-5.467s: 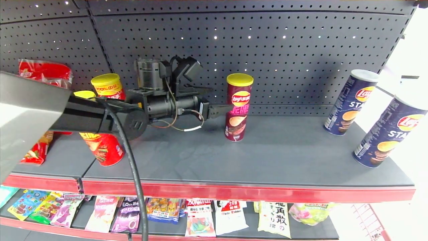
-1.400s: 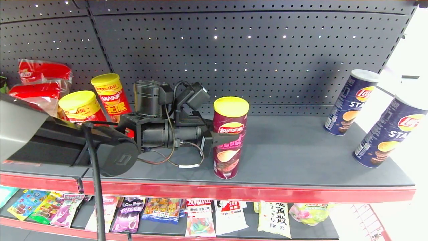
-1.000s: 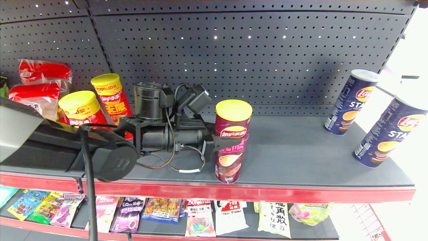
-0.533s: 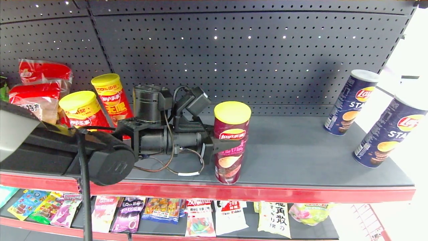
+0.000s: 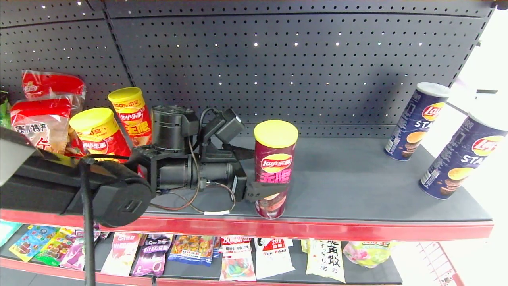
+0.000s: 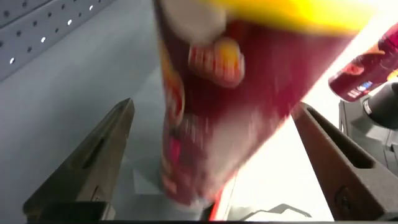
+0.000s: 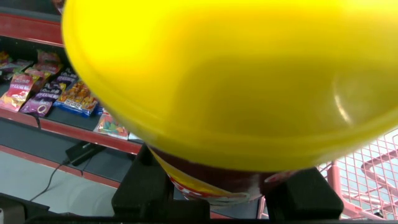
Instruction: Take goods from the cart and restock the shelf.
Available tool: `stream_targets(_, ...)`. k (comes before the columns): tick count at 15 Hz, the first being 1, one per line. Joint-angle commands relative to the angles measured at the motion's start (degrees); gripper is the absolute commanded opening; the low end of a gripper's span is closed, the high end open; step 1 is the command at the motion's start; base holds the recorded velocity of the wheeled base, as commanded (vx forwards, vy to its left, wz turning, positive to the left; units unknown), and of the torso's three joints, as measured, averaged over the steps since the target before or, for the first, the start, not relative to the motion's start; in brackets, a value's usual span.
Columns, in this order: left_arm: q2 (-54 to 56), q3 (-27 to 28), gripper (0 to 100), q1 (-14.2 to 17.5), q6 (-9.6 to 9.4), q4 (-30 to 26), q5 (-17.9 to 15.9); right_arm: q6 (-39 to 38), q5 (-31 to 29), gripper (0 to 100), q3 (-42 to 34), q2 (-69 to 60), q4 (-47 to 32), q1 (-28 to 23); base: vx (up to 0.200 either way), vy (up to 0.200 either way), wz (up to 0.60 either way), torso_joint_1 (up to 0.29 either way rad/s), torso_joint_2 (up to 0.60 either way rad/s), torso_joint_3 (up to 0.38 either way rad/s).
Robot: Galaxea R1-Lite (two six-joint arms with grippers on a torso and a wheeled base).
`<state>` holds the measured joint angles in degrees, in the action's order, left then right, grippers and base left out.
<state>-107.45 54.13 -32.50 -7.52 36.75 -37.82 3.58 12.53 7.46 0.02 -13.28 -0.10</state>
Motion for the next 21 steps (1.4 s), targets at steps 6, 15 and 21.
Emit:
stream_targets(6, 22.98, -22.13, 100, 7.89, -0.04, 1.48, 5.12, 0.02, 0.48, 0, 0.1, -0.02, 0.0, 0.01, 0.0, 0.0, 0.0, 0.0, 0.0, 0.0)
stream_targets(15, 51.46, -37.95, 100, 8.59, 4.88, -7.14, 18.04, 4.5, 3.02, 0, 29.8, 44.36, 5.98, 6.69, 0.0, 0.0, 0.0, 0.0, 0.0, 0.0)
stream_targets(21, 52.96, -38.22, 100, 8.68, 4.88, -7.57, 20.5, 4.77, 3.38, 0, 45.1, 73.28, 13.63, 18.38, 0.0, 0.0, 0.0, 0.0, 0.0, 0.0)
